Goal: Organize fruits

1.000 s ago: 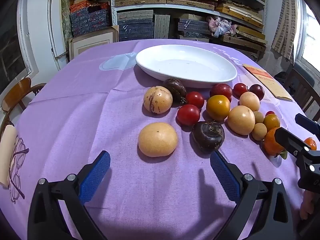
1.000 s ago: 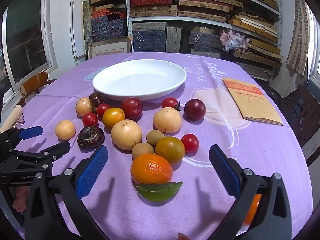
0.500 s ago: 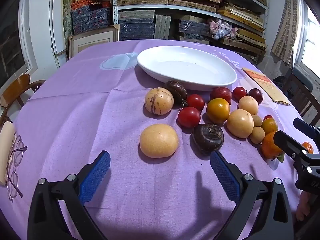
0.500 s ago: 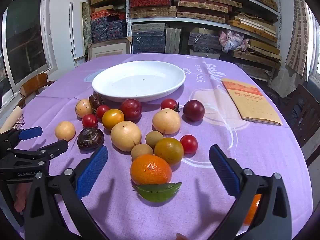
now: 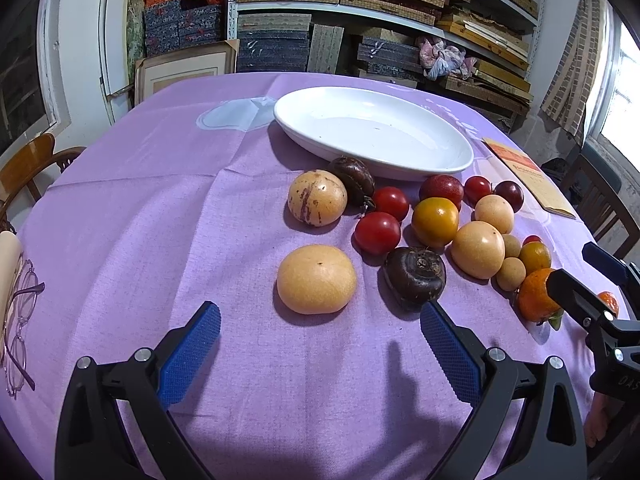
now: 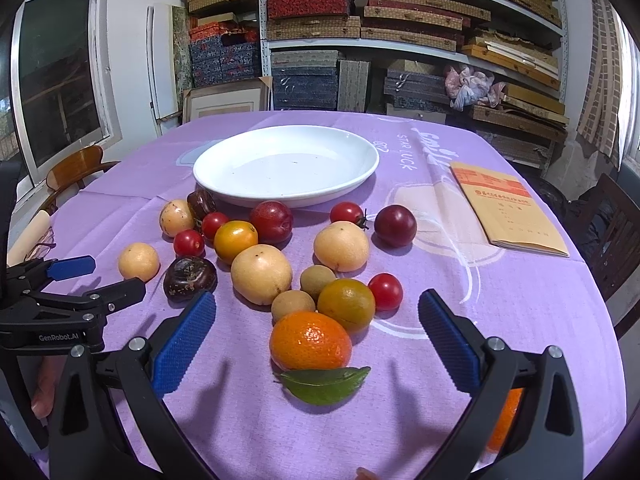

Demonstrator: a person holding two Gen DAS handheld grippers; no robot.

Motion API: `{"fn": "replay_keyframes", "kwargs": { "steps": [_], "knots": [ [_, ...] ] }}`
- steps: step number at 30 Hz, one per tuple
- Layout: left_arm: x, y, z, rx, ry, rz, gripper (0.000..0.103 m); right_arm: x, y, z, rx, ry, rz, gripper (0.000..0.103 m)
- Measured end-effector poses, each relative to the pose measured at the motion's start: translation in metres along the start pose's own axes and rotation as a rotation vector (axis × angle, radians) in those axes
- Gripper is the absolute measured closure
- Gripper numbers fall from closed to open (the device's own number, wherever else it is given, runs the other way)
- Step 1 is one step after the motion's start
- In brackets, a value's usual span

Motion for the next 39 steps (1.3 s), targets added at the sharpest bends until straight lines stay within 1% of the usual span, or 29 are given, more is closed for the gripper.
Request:
{"fn": "replay_keyframes", "kwargs": {
  "steps": [6,12,22,39],
  "knots": [
    [-0.0001,0.0001,0.0003,0.0,-0.004,-0.002,0.003,0.0026,-0.0002,0.0,0.001,0.003,0.009,0.004],
    [0.0024,0.0016,0.0004,-0.001,-0.024,0.016,0.003,0.0033,-0.0004,-0.0002,0.001,0.005,0.01,0.004],
    [0.0013,0.0008,-0.0004,0.006,-0.043,0.014,0.003,0.0036,0.0,0.0003,0.0,0.004,0.011,0.004],
    [0.001,0.0006,0.0,0.006,-0.048,0.017,0.003,0.0035,0.0,0.0002,0.0,0.004,0.013,0.004]
  ]
}}
Point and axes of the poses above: each gripper's, at about its wrist camera, not at the fingertips, and z roughly the way its jaws point, x to its right, y to its underside, the point moved 1 cm from there along z, roughly the way its jaws point, and after that the axes turned 15 degrees about y, right-handed, at the moved point
